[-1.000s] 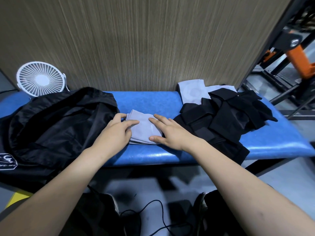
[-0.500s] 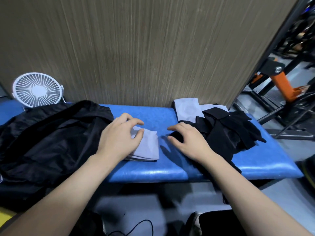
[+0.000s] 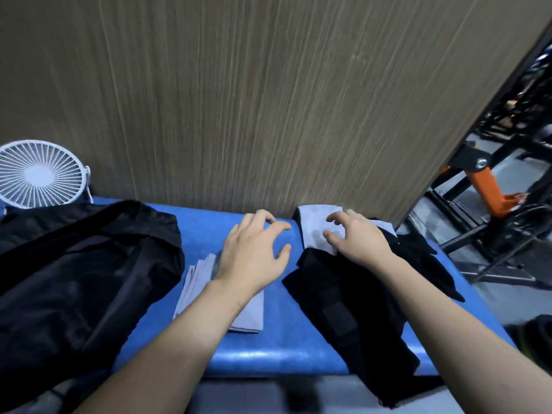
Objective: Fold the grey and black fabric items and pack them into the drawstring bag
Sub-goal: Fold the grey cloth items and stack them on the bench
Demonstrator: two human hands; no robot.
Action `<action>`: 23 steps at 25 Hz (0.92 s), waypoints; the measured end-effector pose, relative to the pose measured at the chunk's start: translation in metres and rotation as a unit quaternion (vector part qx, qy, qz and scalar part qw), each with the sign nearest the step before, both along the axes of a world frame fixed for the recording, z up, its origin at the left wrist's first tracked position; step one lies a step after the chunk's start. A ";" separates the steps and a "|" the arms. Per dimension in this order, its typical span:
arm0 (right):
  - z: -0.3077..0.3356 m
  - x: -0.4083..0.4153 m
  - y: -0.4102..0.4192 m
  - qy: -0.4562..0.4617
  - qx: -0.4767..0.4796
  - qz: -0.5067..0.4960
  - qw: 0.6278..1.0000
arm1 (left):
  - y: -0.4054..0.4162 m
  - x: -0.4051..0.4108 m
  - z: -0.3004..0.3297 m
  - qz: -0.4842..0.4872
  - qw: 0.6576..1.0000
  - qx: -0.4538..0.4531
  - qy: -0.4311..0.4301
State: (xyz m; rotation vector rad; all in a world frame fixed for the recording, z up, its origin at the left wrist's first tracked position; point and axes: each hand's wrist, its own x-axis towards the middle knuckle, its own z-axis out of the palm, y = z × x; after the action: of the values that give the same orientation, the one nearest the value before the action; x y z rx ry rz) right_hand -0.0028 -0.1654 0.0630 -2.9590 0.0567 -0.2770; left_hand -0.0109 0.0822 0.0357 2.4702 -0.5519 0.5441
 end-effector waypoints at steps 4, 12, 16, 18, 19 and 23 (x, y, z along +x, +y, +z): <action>-0.010 0.031 -0.012 0.007 -0.014 -0.020 1.000 | -0.019 0.012 -0.005 0.007 1.000 -0.012 0.010; -0.028 0.069 -0.034 0.019 -0.053 -0.095 0.994 | -0.026 0.028 -0.007 0.024 0.999 -0.022 0.033; -0.030 0.073 -0.032 -0.028 -0.028 -0.089 0.995 | -0.027 0.028 -0.007 0.024 0.999 -0.022 0.040; -0.029 0.074 -0.030 -0.043 0.030 -0.081 0.995 | -0.028 0.027 -0.008 0.020 0.999 -0.023 0.036; -0.028 0.074 -0.029 -0.041 0.067 -0.079 0.994 | -0.028 0.027 -0.009 0.018 0.999 -0.026 0.035; -0.020 0.067 -0.024 -0.035 0.134 -0.037 0.990 | -0.039 0.027 -0.012 0.010 0.996 -0.060 0.064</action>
State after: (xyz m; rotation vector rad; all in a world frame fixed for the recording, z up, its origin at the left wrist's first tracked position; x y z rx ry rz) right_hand 0.0644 -0.1896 0.0431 -2.6819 0.1808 -0.3530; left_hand 0.0164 0.0437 0.0241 2.3790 -0.4305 0.4100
